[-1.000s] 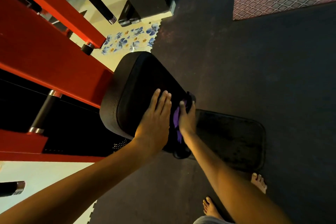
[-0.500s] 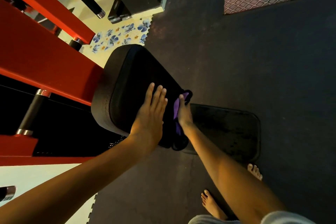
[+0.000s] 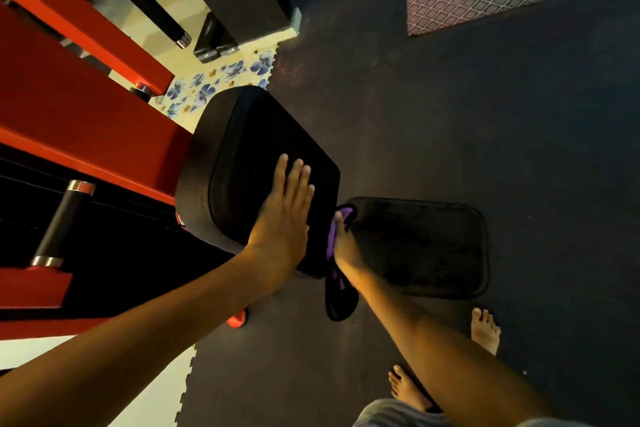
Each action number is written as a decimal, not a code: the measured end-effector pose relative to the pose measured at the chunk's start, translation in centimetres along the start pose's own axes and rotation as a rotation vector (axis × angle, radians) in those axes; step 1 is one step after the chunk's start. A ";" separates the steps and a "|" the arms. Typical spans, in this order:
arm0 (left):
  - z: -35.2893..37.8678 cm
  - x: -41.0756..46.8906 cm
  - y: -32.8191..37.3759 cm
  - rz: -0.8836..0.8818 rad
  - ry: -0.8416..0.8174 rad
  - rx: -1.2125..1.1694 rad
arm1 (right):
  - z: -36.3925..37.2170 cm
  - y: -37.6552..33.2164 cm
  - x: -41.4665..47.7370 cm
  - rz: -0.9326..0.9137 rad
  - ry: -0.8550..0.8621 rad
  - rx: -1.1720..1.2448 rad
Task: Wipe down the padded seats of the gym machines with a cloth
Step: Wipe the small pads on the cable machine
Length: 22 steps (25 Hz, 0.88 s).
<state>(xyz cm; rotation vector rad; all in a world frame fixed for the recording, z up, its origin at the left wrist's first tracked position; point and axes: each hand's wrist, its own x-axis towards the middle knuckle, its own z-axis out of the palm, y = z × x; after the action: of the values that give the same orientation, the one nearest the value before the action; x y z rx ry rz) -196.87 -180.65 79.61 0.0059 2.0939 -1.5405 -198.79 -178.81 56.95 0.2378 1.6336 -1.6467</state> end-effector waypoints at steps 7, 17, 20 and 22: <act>-0.1 0.0 -0.2 0.036 0.005 -0.009 | 1.5 1.3 -10.6 -0.342 0.172 0.146; 0.0 -0.3 -0.2 0.016 0.052 0.005 | 5.9 3.4 -7.5 -0.141 0.324 0.369; -0.1 -0.5 -0.3 0.010 0.067 0.001 | 7.1 1.5 -12.0 -0.285 0.453 0.374; -0.2 -0.7 -0.2 0.015 0.077 0.014 | 6.6 0.8 -11.9 -0.304 0.485 0.382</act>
<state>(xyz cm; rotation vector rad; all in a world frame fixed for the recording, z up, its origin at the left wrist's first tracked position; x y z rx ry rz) -196.45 -180.37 80.14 0.0876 2.1372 -1.5692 -187.75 -180.00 64.88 0.6510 1.7470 -2.2662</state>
